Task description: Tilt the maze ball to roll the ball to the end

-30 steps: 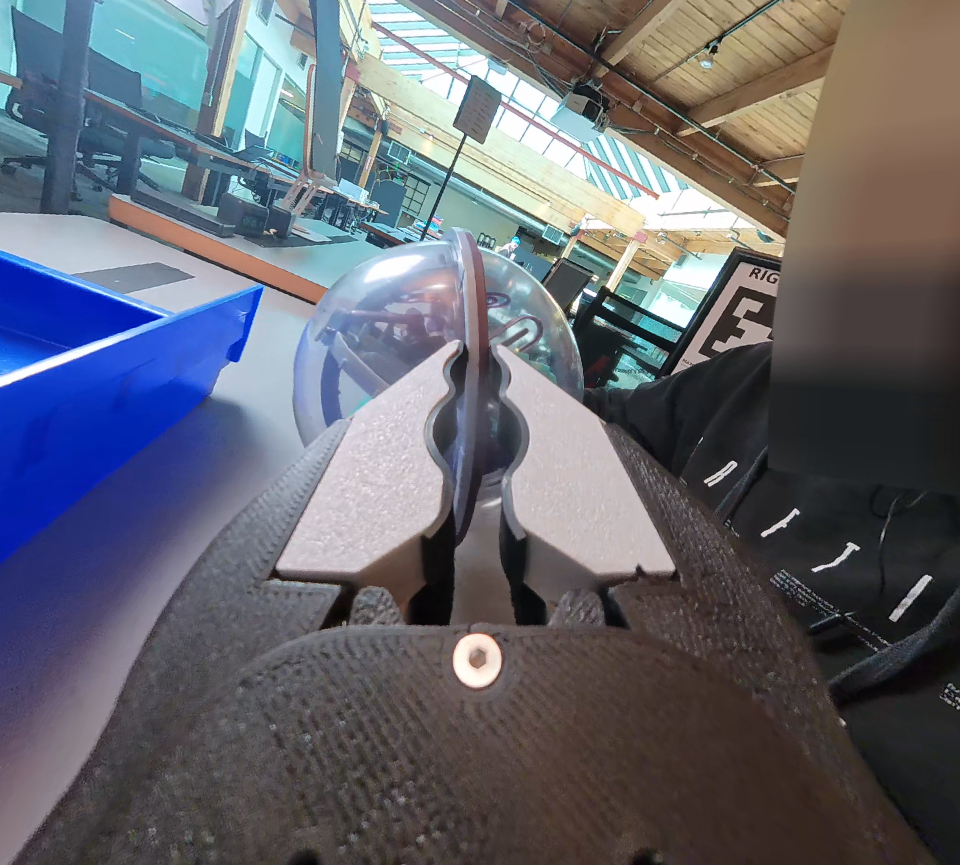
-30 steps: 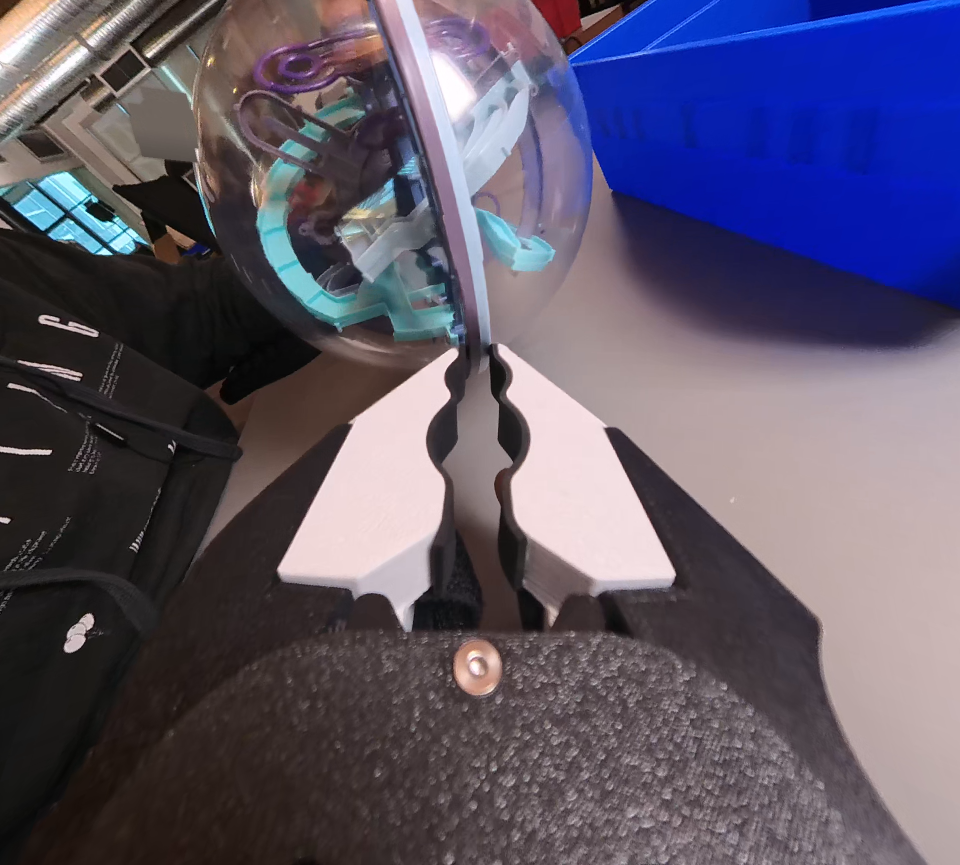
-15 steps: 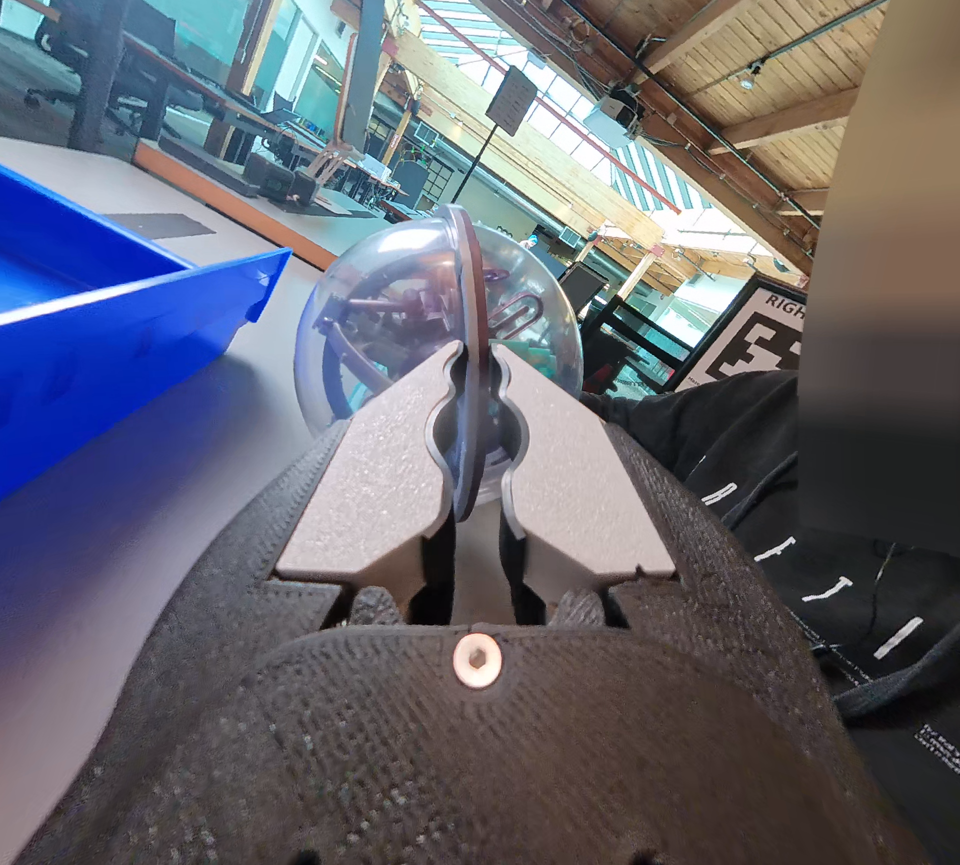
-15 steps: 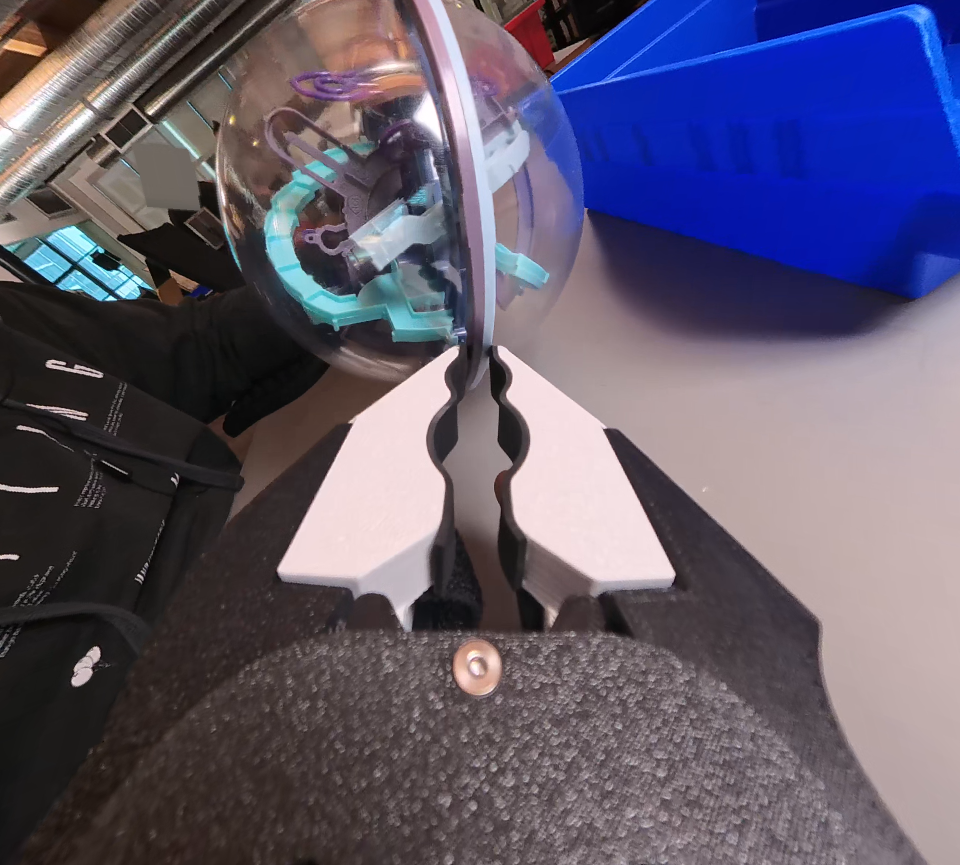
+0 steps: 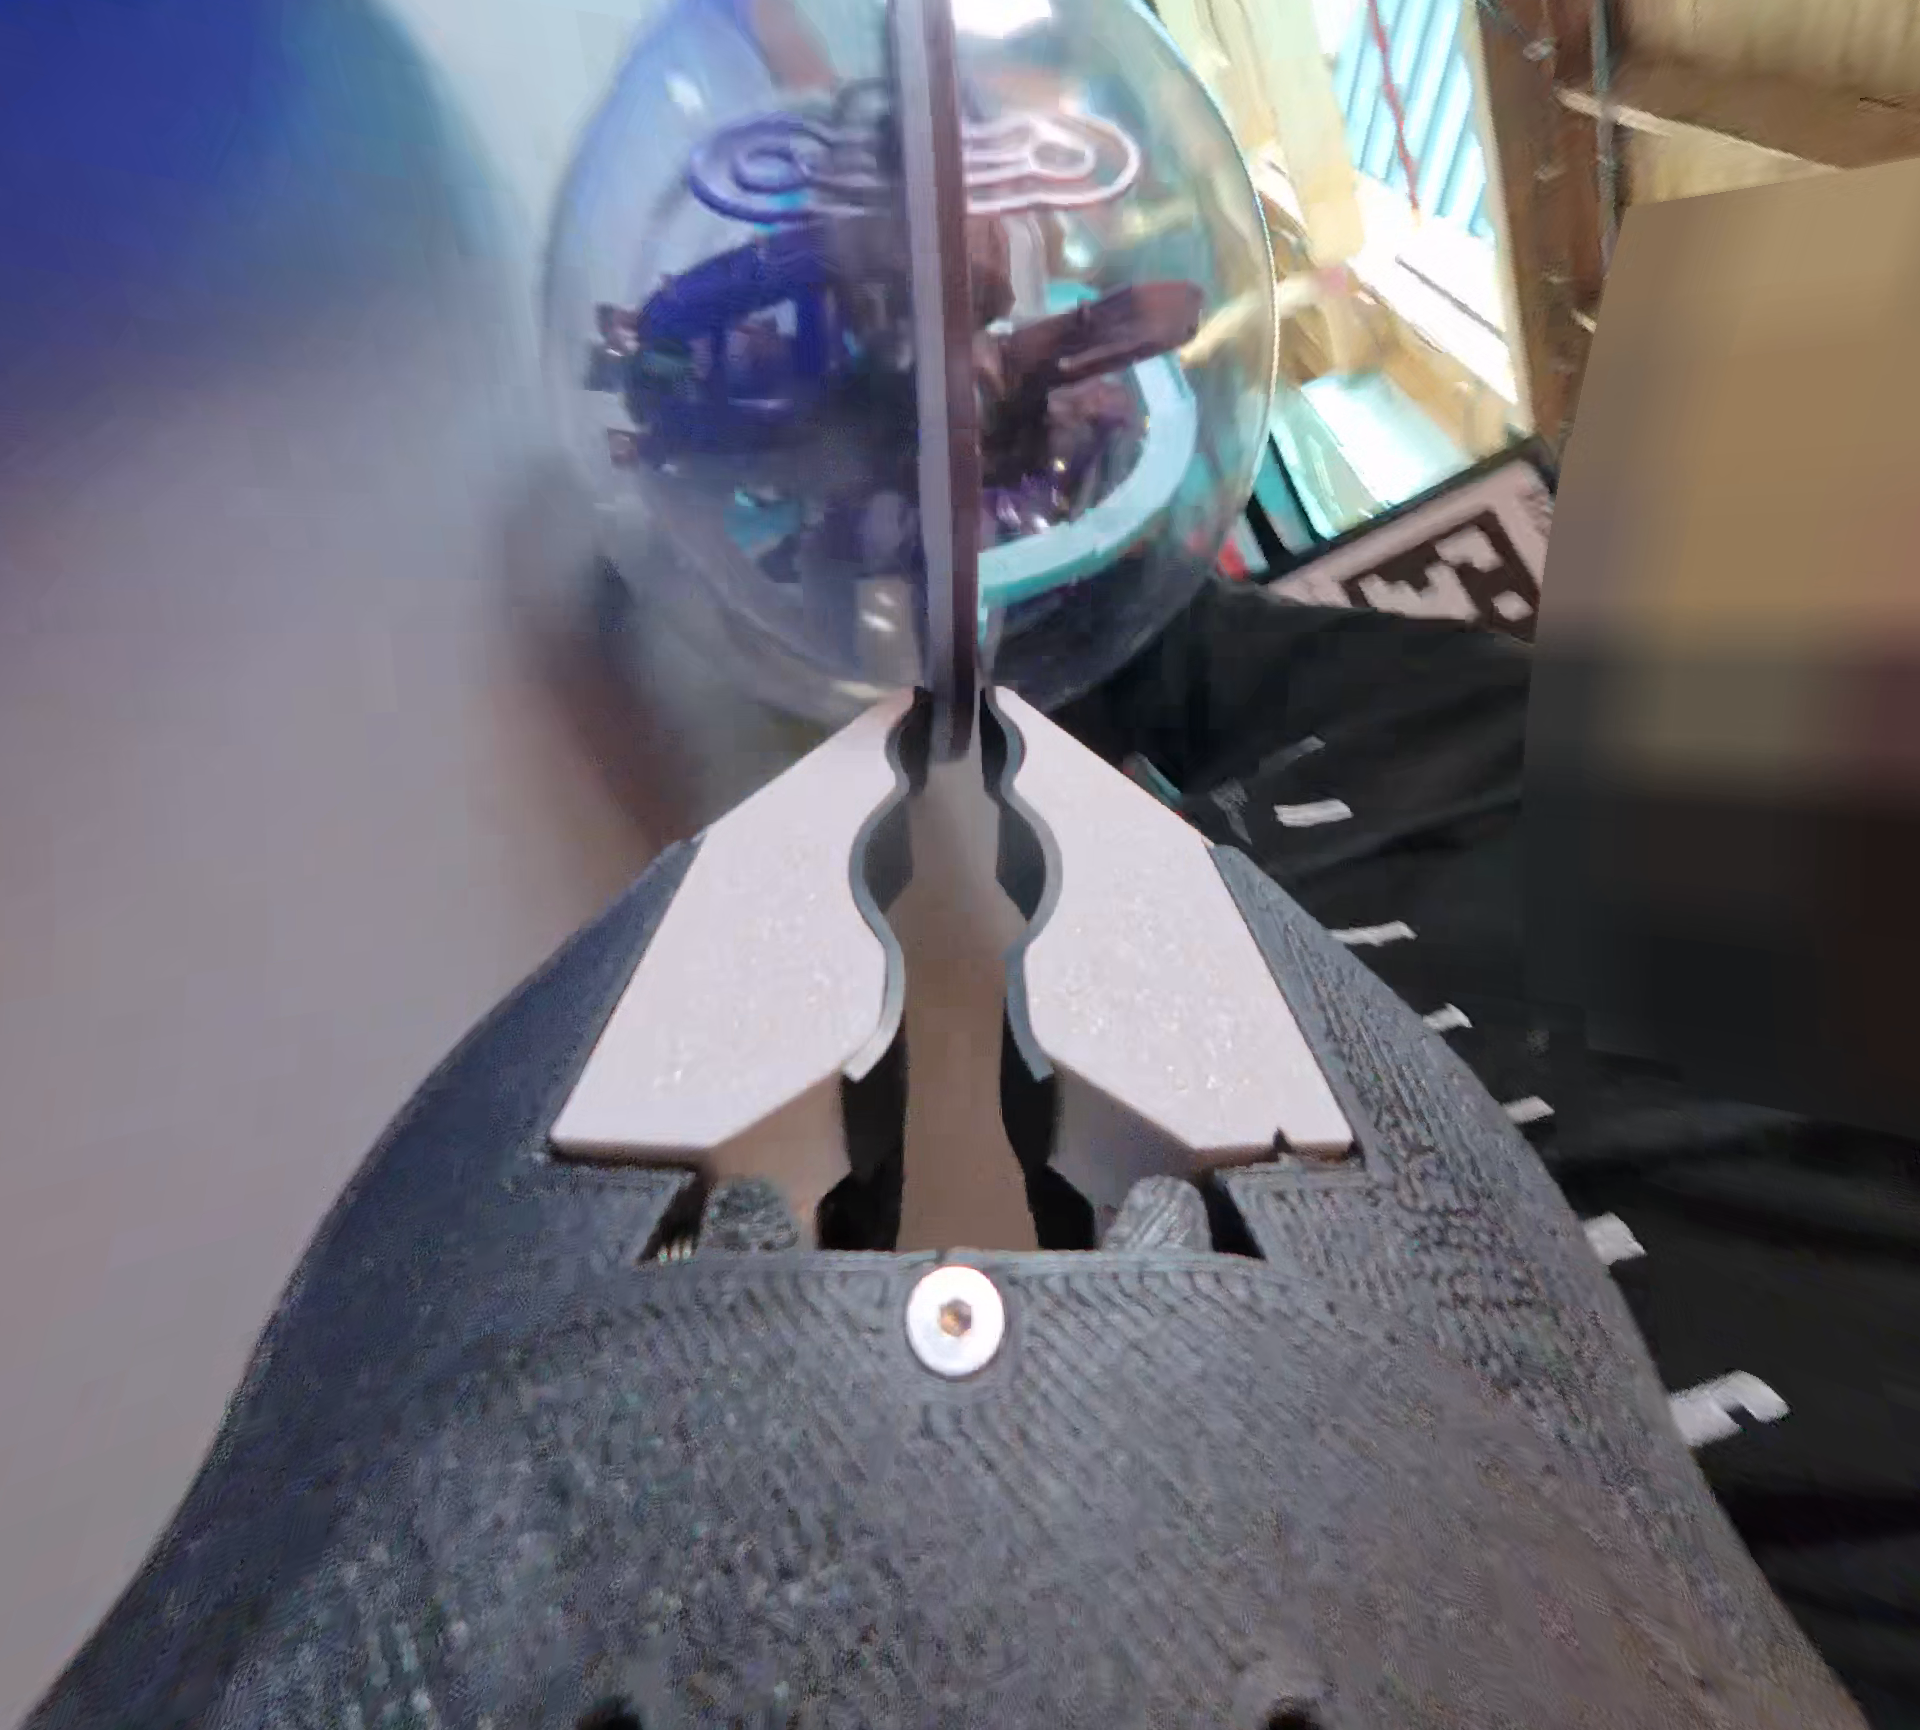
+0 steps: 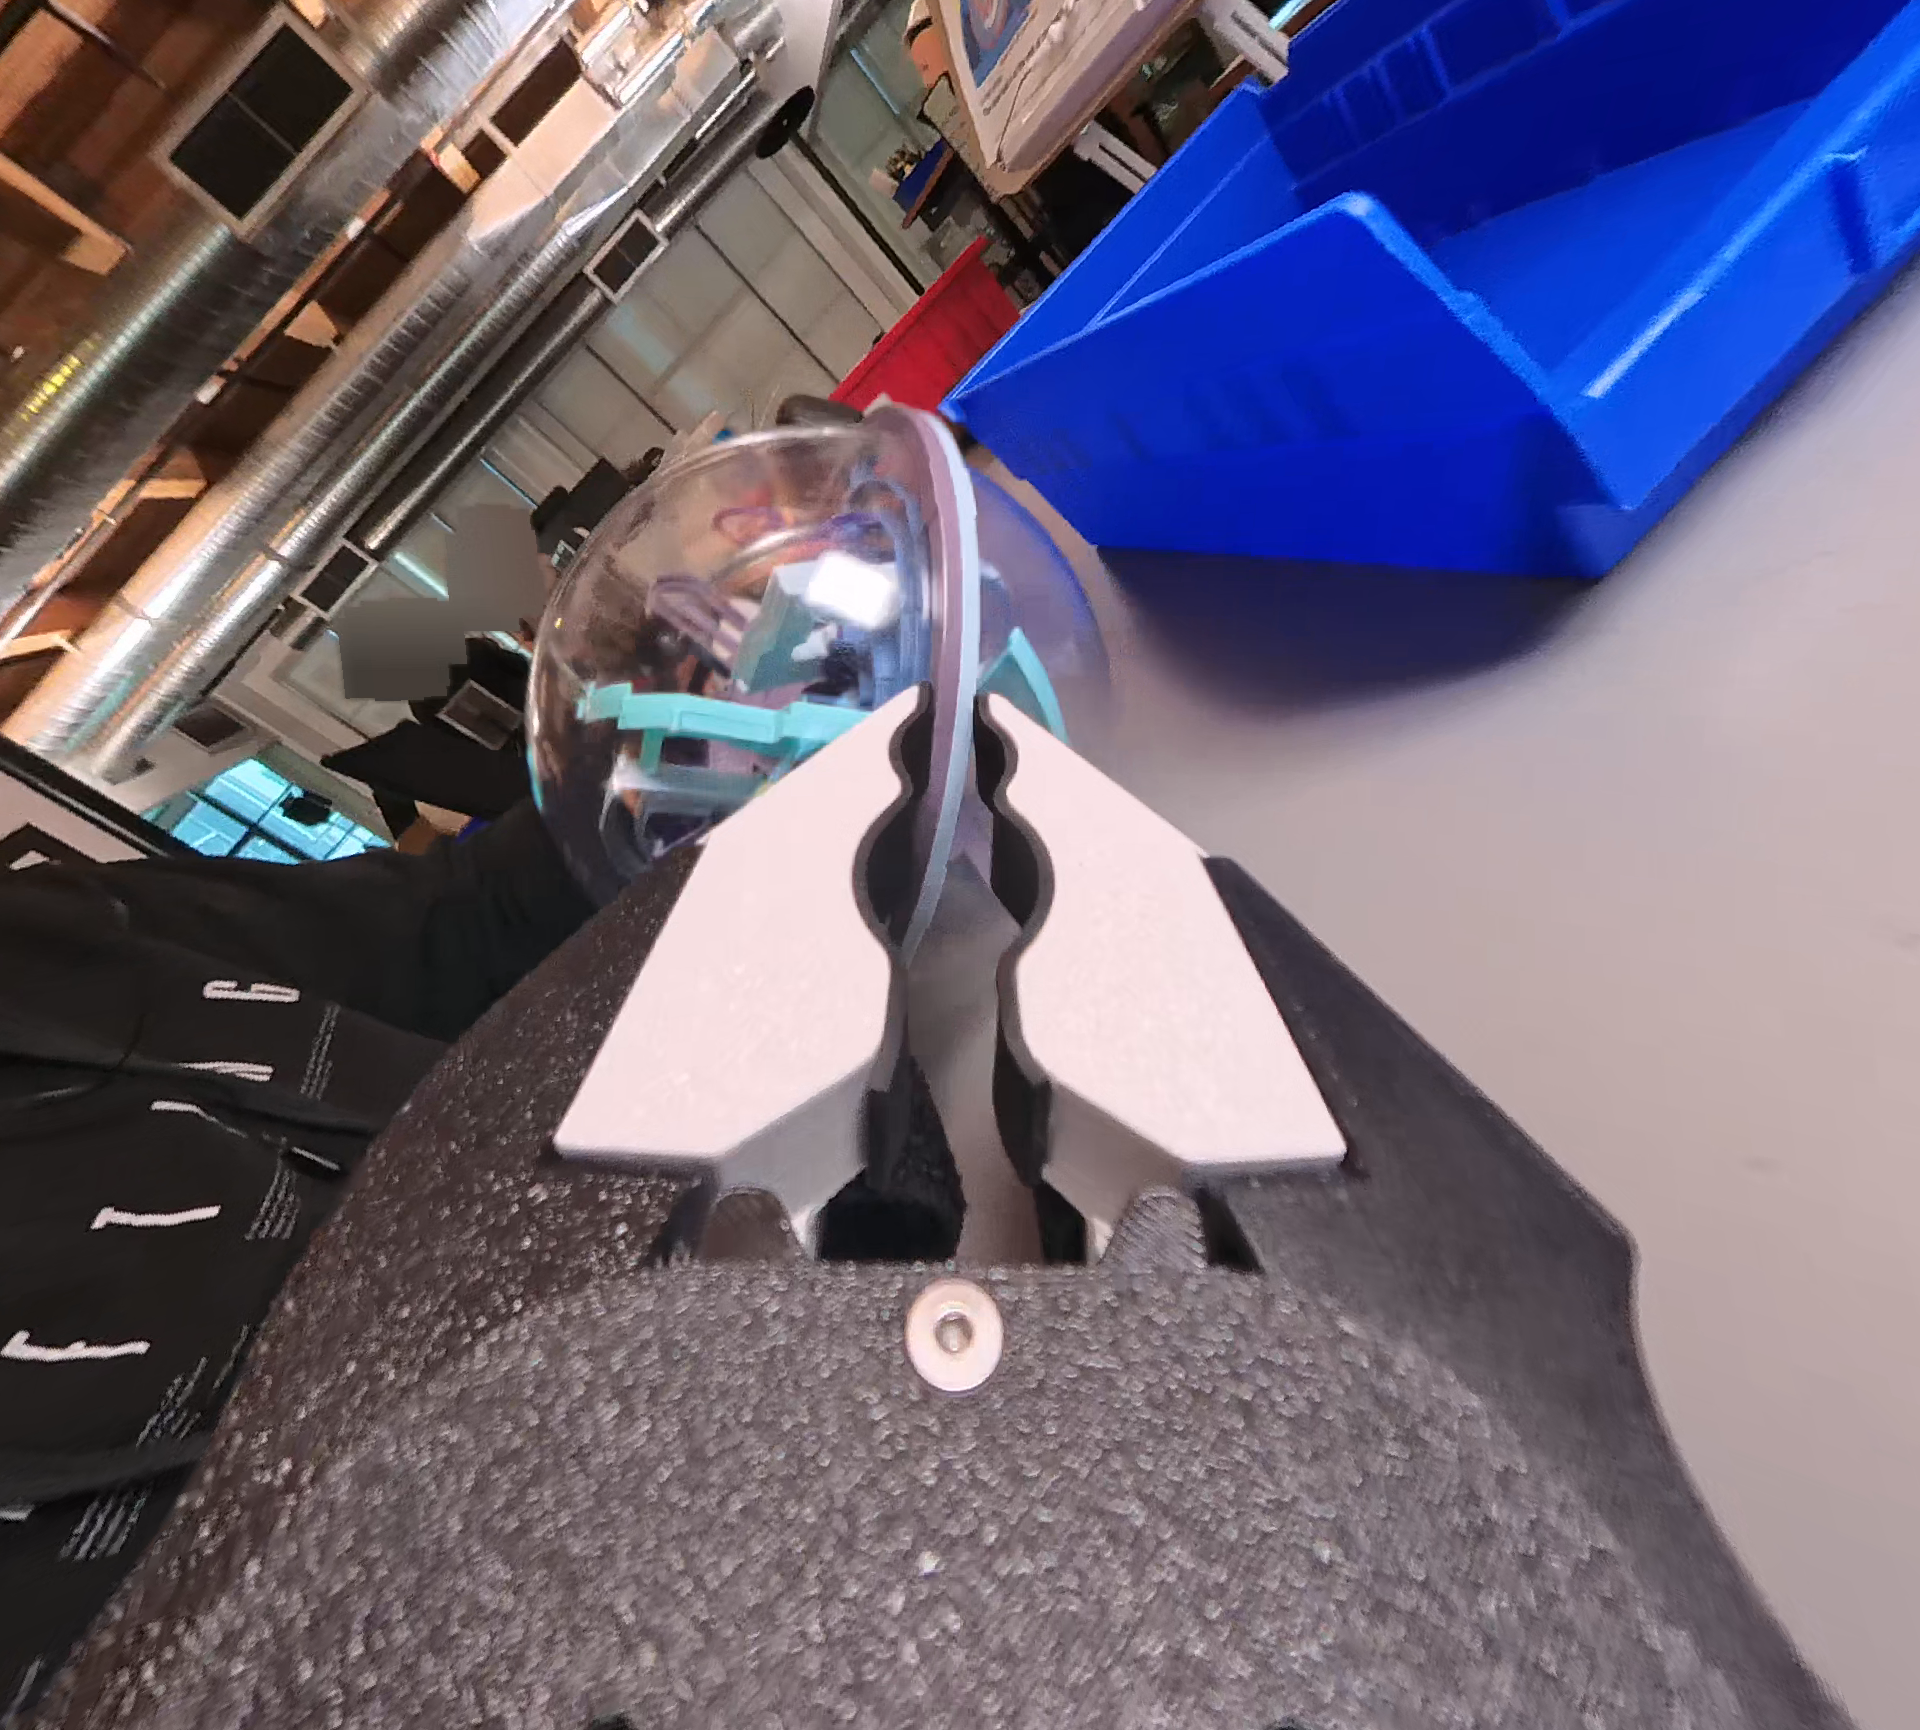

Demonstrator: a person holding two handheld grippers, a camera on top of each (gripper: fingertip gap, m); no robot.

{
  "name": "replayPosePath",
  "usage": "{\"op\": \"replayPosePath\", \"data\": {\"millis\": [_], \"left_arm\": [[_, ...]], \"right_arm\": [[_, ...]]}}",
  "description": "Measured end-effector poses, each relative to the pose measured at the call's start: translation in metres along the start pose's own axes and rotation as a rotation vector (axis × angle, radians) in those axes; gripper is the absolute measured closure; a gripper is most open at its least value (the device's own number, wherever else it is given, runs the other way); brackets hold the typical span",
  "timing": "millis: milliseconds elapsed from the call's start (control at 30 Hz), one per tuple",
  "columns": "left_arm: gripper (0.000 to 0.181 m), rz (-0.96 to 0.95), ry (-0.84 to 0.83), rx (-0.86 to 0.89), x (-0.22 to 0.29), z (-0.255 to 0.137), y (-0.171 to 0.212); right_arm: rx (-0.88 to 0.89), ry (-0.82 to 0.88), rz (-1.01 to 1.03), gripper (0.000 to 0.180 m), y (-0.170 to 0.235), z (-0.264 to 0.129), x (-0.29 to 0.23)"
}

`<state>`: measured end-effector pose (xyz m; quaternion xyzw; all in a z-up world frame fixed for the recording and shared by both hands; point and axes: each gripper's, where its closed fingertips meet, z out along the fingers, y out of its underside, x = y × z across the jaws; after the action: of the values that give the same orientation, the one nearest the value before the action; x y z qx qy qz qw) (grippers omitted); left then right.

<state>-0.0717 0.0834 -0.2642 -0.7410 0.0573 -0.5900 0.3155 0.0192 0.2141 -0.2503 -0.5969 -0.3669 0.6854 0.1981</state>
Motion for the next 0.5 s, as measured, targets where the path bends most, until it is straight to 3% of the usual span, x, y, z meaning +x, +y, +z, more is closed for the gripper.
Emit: {"op": "replayPosePath", "data": {"millis": [100,200,400,500], "left_arm": [[0.171,0.017,0.129,-0.103,0.019,0.006,0.016],[0.156,0.110,0.203,-0.136,0.036,-0.005,0.019],[0.137,0.251,0.060,0.313,0.039,-0.030,-0.060],[0.123,0.286,0.084,0.368,0.067,-0.010,-0.069]], "right_arm": [[0.044,0.041,0.006,0.166,-0.011,-0.006,0.006],[0.036,0.073,0.005,0.159,-0.018,-0.014,0.010],[-0.158,0.014,-0.019,0.152,0.002,-0.020,0.001],[-0.171,-0.071,0.016,0.152,0.009,-0.013,-0.014]]}}
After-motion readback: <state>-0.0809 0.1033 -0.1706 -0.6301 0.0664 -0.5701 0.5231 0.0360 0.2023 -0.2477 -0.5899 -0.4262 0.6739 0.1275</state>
